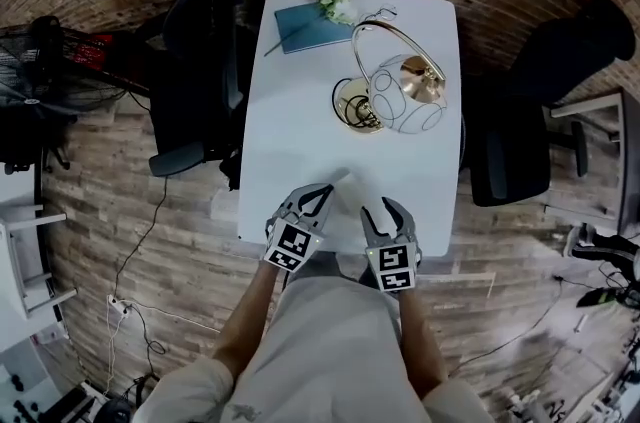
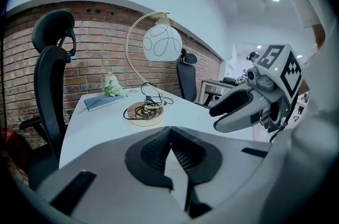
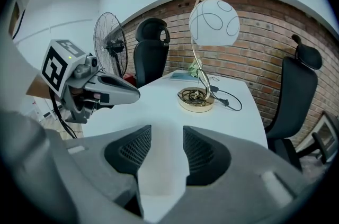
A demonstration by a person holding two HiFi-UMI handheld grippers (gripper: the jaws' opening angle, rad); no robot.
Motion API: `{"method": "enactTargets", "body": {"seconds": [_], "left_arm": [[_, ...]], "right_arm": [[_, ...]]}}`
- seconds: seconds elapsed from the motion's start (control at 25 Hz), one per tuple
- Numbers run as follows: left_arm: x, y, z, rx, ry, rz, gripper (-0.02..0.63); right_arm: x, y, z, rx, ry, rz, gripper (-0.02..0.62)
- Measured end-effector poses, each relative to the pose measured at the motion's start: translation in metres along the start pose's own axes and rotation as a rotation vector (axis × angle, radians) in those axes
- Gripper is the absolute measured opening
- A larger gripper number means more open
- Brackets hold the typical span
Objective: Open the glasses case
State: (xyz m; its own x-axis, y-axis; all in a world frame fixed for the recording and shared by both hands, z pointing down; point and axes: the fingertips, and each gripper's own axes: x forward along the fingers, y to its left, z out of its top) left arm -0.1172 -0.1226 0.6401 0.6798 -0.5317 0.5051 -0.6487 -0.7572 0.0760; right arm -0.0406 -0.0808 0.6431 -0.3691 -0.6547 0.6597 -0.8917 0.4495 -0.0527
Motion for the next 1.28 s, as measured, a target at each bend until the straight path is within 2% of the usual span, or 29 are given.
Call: {"method": "enactTargets", "body": {"seconds": [0.92, 1.28], "left_arm": [[0.021, -0.003, -0.043, -0.014, 0.093, -0.053, 0.005], [0.025, -0.005, -0.053, -0.008, 0.111, -0.062, 0.006]], "right_arm": [[0.033, 0.019, -0.041, -0.083, 0.096, 0.009, 0.194], [0.047, 0.028, -0.058, -0.134, 0.151, 0.031, 0.269]]}}
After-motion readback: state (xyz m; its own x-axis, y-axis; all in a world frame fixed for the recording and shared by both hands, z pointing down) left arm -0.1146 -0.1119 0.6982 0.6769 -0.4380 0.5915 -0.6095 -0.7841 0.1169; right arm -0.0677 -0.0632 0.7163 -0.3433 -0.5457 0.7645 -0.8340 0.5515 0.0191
